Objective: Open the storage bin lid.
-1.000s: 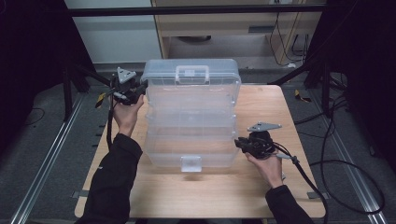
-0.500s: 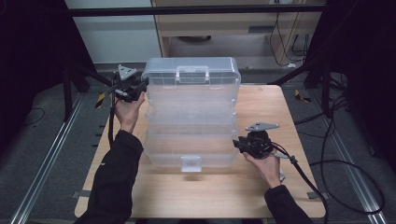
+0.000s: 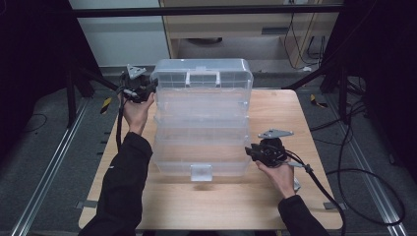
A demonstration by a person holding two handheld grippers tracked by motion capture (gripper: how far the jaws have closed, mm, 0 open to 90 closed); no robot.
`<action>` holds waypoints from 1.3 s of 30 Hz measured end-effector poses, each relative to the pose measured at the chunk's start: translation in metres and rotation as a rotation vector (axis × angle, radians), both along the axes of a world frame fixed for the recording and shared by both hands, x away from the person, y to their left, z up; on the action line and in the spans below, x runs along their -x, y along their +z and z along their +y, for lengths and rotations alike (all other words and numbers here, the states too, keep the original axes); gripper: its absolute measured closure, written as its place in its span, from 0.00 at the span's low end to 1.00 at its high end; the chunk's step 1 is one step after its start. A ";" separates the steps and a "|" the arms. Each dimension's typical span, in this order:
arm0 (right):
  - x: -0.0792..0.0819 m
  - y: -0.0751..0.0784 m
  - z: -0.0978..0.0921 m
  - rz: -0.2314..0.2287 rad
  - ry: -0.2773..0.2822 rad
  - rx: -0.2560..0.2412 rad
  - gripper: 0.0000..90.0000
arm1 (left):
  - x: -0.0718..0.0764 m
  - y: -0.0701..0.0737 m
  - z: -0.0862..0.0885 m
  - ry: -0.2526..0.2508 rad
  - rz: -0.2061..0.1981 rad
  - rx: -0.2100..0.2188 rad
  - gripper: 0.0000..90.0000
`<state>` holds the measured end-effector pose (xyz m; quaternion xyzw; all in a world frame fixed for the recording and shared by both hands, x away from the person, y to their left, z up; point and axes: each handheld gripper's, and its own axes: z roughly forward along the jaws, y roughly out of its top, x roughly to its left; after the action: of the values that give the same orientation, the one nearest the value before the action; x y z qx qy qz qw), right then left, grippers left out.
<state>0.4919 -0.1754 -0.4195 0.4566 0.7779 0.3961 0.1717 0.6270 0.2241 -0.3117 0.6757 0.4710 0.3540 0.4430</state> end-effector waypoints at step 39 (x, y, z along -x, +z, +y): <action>0.000 0.000 0.000 -0.001 0.003 -0.003 0.76 | -0.036 -0.007 -0.005 0.045 0.053 -0.039 0.82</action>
<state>0.4921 -0.1758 -0.4198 0.4554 0.7779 0.3978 0.1710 0.6634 0.2192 -0.3189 0.6825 0.4907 0.3550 0.4091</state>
